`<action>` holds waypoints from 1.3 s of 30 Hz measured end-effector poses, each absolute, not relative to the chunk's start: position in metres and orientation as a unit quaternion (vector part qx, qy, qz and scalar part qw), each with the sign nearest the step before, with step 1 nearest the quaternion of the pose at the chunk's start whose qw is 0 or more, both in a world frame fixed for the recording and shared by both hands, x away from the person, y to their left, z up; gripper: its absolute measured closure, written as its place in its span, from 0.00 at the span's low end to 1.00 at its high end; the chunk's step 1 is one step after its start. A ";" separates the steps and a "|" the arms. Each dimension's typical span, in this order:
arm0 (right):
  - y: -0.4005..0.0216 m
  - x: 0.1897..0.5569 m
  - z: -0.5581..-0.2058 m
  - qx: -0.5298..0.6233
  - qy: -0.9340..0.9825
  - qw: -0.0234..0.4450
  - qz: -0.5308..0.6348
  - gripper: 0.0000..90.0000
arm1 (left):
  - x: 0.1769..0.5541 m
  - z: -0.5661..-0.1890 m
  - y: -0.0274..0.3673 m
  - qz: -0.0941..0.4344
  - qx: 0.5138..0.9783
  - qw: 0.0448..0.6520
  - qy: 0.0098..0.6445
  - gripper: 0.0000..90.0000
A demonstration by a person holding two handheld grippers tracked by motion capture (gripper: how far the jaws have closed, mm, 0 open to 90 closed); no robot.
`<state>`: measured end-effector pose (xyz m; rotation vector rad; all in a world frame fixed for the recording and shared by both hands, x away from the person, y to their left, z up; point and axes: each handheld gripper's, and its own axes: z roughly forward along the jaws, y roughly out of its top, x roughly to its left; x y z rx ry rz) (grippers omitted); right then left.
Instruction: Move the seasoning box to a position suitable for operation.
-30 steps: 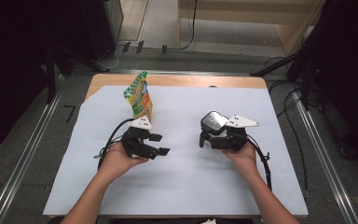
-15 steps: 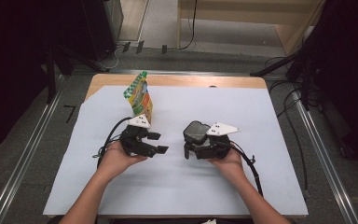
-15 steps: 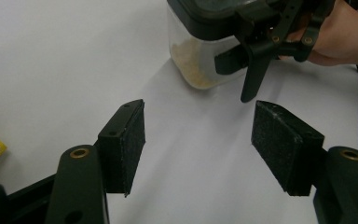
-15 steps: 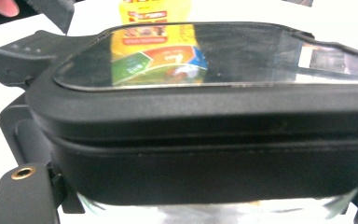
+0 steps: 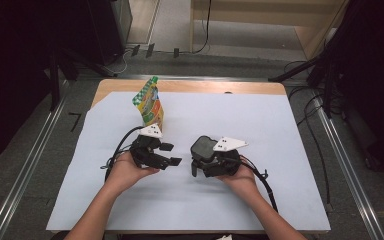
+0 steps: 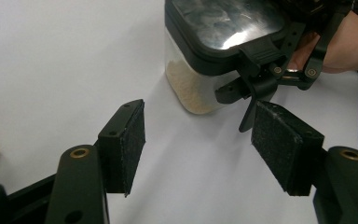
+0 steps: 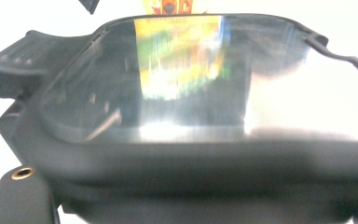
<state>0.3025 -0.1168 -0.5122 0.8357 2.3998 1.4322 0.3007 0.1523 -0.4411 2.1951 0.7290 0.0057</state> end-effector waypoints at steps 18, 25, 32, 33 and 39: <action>-0.127 0.293 -0.511 0.287 0.836 0.102 0.456 0.15 | 0.301 -0.442 0.151 0.000 0.866 0.407 0.290 0.40; -0.147 0.283 -0.504 0.304 0.839 0.080 0.443 0.16 | 0.303 -0.441 0.154 0.002 0.858 0.411 0.309 0.44; -0.176 0.274 -0.490 0.318 0.835 0.068 0.445 0.27 | 0.301 -0.444 0.145 0.007 0.868 0.401 0.294 0.48; -0.180 0.274 -0.488 0.320 0.831 0.066 0.449 0.32 | 0.301 -0.445 0.144 0.006 0.869 0.400 0.293 0.48; -0.193 0.279 -0.478 0.338 0.817 0.073 0.461 0.64 | 0.301 -0.449 0.133 0.009 0.878 0.388 0.280 0.51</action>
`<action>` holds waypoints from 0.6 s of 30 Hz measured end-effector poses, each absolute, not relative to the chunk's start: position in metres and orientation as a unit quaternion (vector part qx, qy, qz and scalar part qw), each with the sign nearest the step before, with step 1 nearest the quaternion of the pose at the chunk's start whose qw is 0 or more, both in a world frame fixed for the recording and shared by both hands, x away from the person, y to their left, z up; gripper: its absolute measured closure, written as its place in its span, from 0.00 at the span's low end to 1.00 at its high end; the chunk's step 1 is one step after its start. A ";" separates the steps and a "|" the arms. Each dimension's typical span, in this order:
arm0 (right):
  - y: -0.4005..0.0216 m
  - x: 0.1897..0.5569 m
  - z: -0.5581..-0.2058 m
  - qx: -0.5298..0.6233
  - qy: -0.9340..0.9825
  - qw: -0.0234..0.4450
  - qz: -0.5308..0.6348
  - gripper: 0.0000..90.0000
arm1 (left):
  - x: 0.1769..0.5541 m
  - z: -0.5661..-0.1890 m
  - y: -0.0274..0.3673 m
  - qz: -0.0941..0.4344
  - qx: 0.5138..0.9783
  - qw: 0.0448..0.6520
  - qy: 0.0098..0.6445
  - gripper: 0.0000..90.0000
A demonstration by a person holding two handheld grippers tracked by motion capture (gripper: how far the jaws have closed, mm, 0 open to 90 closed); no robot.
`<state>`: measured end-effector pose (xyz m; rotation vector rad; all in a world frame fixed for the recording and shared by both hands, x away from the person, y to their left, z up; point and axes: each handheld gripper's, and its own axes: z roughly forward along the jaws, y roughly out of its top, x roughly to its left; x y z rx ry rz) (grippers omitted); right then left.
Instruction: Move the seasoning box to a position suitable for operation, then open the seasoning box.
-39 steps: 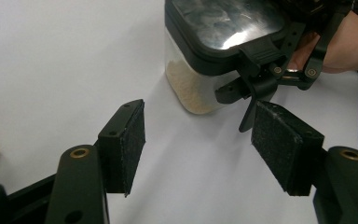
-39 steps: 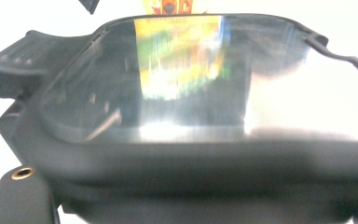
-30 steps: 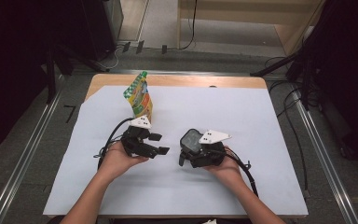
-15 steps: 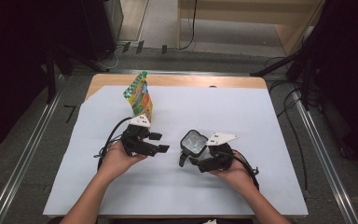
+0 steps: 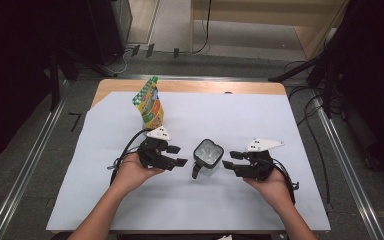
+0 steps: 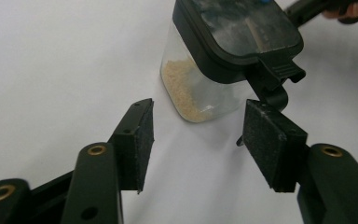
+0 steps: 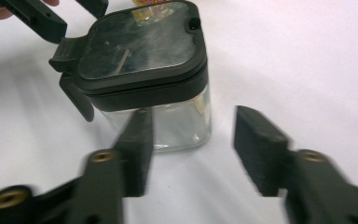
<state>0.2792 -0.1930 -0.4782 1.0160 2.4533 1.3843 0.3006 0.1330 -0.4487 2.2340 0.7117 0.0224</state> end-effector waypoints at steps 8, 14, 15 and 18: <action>-0.192 0.278 -0.471 0.351 0.814 0.062 0.459 0.94 | 0.305 -0.457 0.130 -0.005 0.883 0.376 0.282 0.59; -0.192 0.277 -0.469 0.356 0.811 0.050 0.462 1.00 | 0.307 -0.457 0.127 -0.026 0.883 0.372 0.284 0.80; -0.190 0.277 -0.470 0.360 0.812 0.044 0.458 1.00 | 0.307 -0.457 0.125 -0.037 0.883 0.372 0.283 0.92; -0.189 0.277 -0.470 0.361 0.813 0.046 0.454 1.00 | 0.307 -0.457 0.124 -0.040 0.885 0.370 0.279 0.98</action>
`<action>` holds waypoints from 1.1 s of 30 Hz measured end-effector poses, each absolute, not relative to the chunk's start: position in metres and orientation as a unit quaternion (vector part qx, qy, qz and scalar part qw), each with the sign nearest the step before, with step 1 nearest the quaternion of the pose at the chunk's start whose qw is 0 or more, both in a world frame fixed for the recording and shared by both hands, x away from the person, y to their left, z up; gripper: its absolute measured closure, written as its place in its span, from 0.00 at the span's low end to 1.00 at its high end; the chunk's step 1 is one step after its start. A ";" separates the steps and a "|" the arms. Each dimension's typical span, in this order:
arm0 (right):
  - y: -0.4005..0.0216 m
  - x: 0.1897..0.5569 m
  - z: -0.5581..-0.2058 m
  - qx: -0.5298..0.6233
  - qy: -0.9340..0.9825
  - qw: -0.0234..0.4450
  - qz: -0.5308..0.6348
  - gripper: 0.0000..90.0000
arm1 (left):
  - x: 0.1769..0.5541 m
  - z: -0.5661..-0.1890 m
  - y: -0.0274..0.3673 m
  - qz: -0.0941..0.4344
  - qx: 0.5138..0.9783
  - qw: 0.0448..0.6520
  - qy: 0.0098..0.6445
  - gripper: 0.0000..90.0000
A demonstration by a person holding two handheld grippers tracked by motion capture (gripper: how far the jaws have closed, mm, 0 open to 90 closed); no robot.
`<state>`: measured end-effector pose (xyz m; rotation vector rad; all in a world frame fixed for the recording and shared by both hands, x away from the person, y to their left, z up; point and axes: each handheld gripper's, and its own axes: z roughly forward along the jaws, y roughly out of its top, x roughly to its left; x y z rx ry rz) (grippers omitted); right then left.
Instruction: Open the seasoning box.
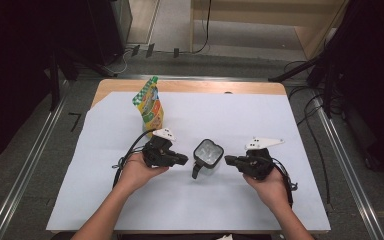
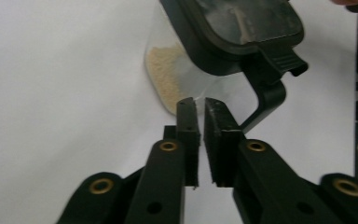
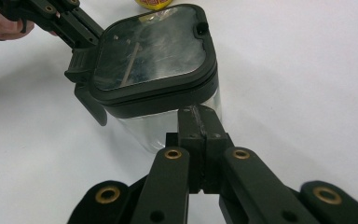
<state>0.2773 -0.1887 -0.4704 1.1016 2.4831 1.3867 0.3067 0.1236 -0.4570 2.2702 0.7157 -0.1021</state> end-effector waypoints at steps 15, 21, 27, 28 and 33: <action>-0.179 0.277 -0.473 0.364 0.815 0.055 0.447 1.00 | 0.295 -0.457 0.101 -0.040 0.889 0.379 0.254 1.00; -0.179 0.279 -0.473 0.376 0.808 0.062 0.450 1.00 | 0.294 -0.459 0.096 -0.036 0.883 0.386 0.265 1.00; -0.177 0.284 -0.474 0.391 0.800 0.073 0.449 1.00 | 0.291 -0.458 0.090 -0.028 0.881 0.389 0.268 1.00; -0.176 0.286 -0.474 0.397 0.796 0.073 0.451 1.00 | 0.291 -0.458 0.089 -0.028 0.880 0.392 0.268 1.00; -0.170 0.291 -0.477 0.401 0.795 0.079 0.448 1.00 | 0.289 -0.459 0.083 -0.034 0.879 0.396 0.263 1.00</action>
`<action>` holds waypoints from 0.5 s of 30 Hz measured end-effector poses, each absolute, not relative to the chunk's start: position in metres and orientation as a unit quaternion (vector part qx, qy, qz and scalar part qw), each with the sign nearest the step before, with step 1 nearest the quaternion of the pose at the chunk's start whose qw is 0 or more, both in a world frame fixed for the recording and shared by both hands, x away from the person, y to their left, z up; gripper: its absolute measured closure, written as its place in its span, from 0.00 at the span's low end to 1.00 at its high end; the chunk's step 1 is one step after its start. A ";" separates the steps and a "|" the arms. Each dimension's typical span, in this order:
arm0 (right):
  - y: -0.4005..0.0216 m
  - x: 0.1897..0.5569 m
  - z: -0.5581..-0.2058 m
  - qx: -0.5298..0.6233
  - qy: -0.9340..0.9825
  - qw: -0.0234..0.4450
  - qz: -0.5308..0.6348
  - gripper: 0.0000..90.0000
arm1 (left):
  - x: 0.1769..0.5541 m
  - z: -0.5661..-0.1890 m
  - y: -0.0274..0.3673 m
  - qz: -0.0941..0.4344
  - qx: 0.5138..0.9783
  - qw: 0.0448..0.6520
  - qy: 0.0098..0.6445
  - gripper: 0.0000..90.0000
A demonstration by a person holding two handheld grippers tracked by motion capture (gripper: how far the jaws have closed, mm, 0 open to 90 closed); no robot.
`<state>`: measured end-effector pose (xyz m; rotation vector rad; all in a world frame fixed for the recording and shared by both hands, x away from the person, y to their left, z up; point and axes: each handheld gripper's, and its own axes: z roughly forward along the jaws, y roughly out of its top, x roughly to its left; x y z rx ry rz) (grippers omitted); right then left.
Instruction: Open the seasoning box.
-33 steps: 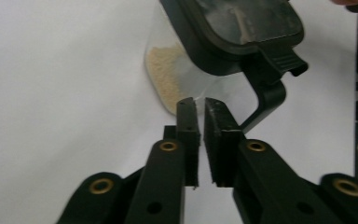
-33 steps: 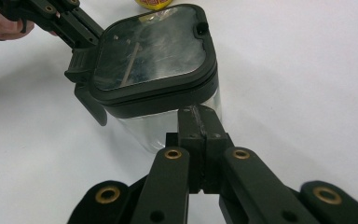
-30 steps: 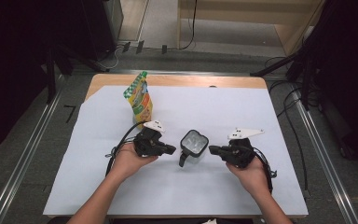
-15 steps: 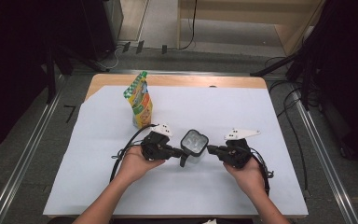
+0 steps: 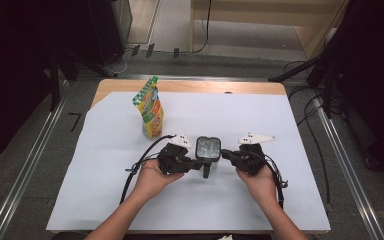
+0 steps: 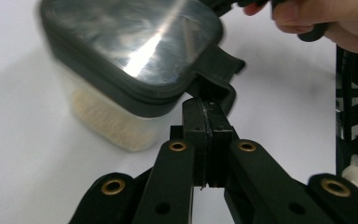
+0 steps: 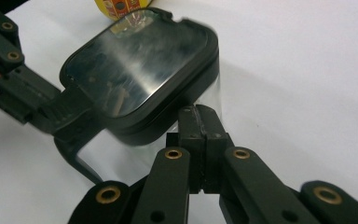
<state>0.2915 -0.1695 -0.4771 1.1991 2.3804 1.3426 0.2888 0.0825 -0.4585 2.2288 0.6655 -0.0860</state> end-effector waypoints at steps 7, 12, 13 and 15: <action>-0.165 0.296 -0.480 0.402 0.795 0.086 0.446 1.00 | 0.287 -0.461 0.071 -0.023 0.879 0.401 0.257 1.00; -0.168 0.296 -0.482 0.398 0.801 0.083 0.440 1.00 | 0.289 -0.461 0.068 -0.023 0.881 0.399 0.255 1.00; -0.169 0.295 -0.482 0.397 0.800 0.082 0.442 1.00 | 0.291 -0.461 0.069 -0.037 0.879 0.402 0.254 0.98; -0.172 0.291 -0.479 0.396 0.800 0.086 0.443 1.00 | 0.291 -0.459 0.072 -0.034 0.883 0.393 0.254 0.96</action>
